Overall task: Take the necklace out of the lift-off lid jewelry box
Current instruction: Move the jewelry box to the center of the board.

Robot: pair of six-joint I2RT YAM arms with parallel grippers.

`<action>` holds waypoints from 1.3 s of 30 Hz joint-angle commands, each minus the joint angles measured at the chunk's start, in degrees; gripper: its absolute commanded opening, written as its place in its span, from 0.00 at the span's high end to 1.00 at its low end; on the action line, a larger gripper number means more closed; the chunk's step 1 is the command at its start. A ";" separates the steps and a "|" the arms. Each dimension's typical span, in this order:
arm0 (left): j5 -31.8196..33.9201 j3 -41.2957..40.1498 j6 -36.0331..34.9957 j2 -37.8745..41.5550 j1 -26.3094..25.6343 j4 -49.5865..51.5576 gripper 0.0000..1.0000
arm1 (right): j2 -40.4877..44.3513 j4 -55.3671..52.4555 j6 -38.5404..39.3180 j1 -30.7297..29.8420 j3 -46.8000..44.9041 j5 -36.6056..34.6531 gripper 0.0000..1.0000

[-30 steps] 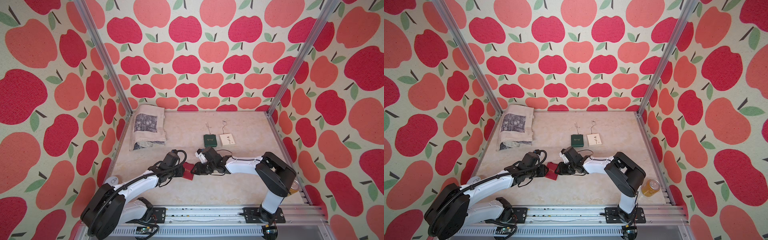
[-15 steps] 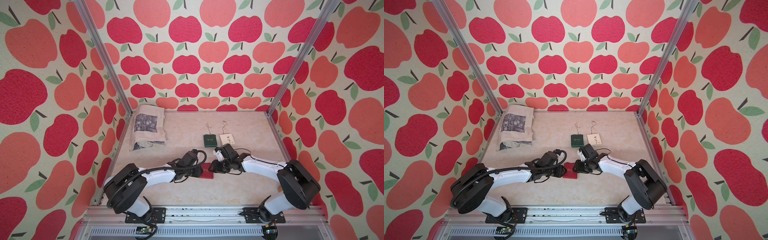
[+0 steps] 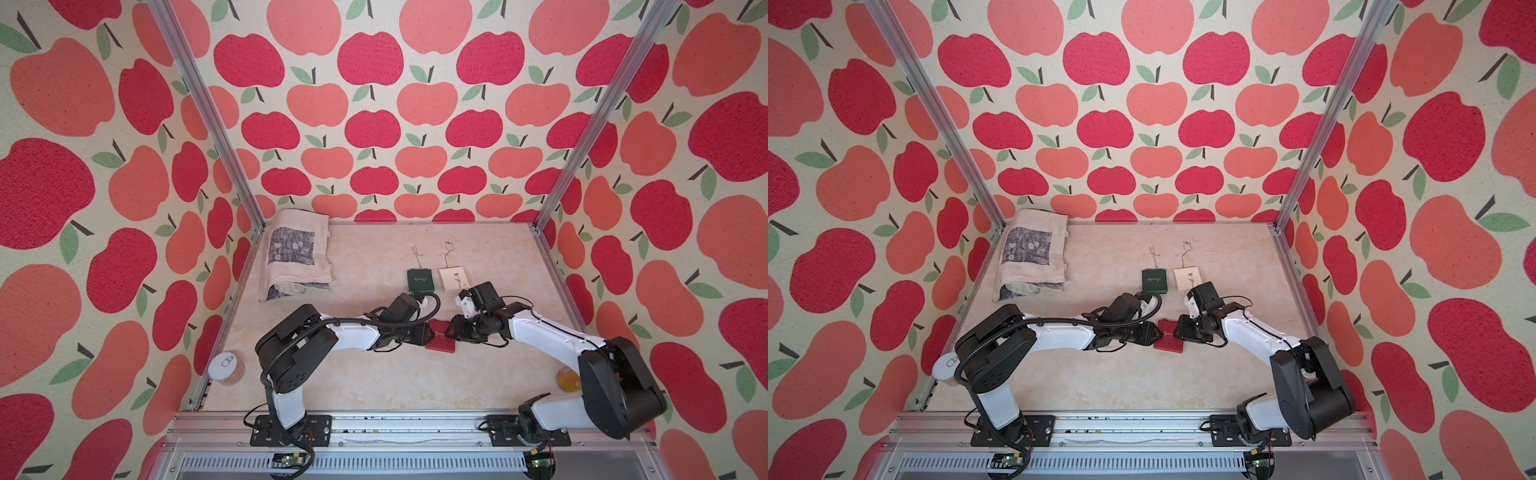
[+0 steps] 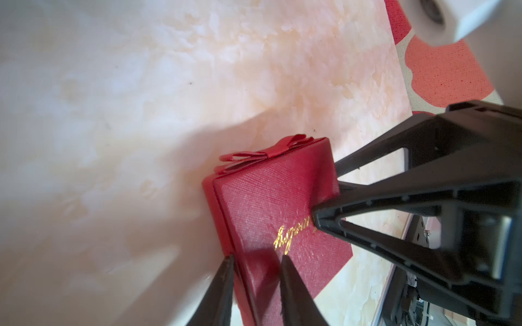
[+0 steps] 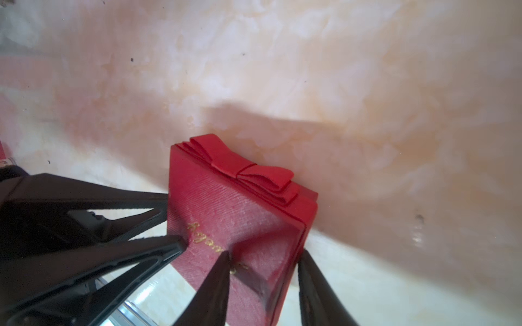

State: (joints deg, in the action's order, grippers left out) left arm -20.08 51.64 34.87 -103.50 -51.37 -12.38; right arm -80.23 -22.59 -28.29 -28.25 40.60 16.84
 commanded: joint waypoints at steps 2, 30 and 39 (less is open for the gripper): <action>-0.49 0.94 -1.94 -0.03 -0.76 3.40 0.62 | -0.36 -0.75 2.93 1.17 0.53 2.31 0.59; 8.87 -6.70 -9.45 18.19 5.17 6.41 0.41 | 11.42 -13.69 7.63 0.36 6.25 -9.51 0.42; 9.84 -10.27 -11.14 23.99 9.61 6.91 0.39 | 9.77 -16.04 3.09 -6.03 8.72 -17.10 0.09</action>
State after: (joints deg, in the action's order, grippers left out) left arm -11.14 42.46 25.61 -80.75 -42.41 -6.13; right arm -69.08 -36.67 -22.68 -32.86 48.10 2.98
